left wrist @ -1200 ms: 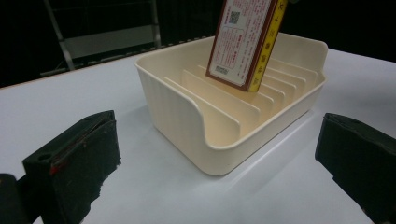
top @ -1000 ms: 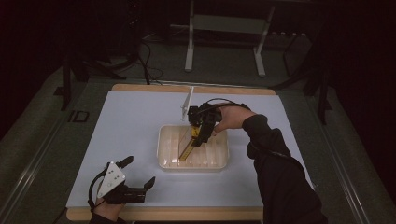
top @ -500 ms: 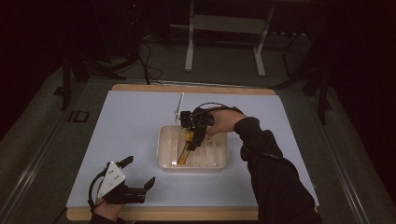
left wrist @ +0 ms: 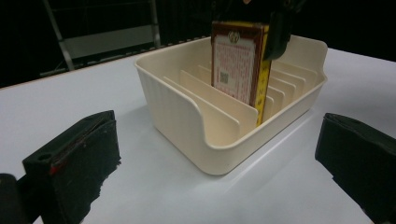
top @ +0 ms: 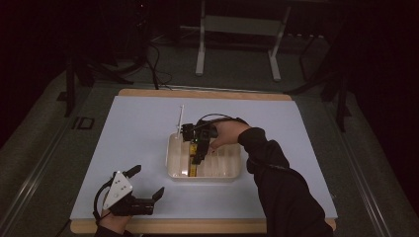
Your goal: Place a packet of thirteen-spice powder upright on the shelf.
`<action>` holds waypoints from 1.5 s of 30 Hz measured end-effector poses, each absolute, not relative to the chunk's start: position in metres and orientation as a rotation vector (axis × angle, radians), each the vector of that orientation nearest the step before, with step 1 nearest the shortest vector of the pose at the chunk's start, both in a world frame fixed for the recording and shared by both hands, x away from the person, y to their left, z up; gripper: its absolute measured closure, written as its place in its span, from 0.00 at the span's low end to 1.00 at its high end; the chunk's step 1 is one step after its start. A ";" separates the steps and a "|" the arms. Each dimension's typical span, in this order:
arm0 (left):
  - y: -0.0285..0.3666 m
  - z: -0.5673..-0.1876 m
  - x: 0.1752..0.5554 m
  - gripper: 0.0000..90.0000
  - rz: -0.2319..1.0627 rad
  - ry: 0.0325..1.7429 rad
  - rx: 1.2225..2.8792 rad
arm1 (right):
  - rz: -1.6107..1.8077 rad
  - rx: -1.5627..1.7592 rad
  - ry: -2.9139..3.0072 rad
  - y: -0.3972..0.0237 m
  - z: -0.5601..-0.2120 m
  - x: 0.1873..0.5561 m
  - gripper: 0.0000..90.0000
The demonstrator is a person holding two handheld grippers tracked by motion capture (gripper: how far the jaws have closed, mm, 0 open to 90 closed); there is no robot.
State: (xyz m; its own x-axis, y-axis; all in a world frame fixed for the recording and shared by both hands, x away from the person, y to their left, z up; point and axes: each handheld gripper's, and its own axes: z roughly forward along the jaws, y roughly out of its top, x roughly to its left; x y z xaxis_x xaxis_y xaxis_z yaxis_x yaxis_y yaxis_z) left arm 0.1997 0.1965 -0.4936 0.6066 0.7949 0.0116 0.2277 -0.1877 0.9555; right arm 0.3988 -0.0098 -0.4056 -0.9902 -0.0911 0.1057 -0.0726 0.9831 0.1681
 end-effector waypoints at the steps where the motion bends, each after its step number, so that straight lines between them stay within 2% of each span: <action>1: 0.196 -0.494 0.200 0.00 0.638 0.844 1.725 | -0.243 0.135 -3.018 -0.008 -0.407 0.399 0.35; 16: 0.196 -0.493 0.200 0.00 0.632 0.839 1.728 | -0.242 0.138 -3.042 -0.003 -0.410 0.392 0.35; 22: 0.196 -0.493 0.200 0.00 0.631 0.837 1.725 | -0.261 0.130 -3.050 -0.003 -0.406 0.391 0.29; 25: 0.196 -0.493 0.200 0.00 0.630 0.836 1.726 | -0.256 0.089 -3.048 -0.004 -0.402 0.392 0.23; 30: 0.196 -0.493 0.200 0.00 0.632 0.836 1.733 | -0.269 0.059 -3.054 -0.008 -0.397 0.394 0.21; 34: 0.195 -0.493 0.200 0.00 0.629 0.836 1.729 | -0.299 0.042 -3.040 -0.012 -0.389 0.394 0.14; 45: 0.195 -0.493 0.200 0.00 0.632 0.836 1.732 | -0.529 -0.150 -3.020 -0.040 -0.360 0.408 0.14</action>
State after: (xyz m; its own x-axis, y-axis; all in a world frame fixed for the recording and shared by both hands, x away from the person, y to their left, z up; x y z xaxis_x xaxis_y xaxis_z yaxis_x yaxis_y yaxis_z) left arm 0.2000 0.1949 -0.4935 0.6145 0.7888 0.0126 0.2278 -0.1927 0.9544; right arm 0.4081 -0.0405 -0.3603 -0.9927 0.0835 0.0873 0.1082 0.9358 0.3354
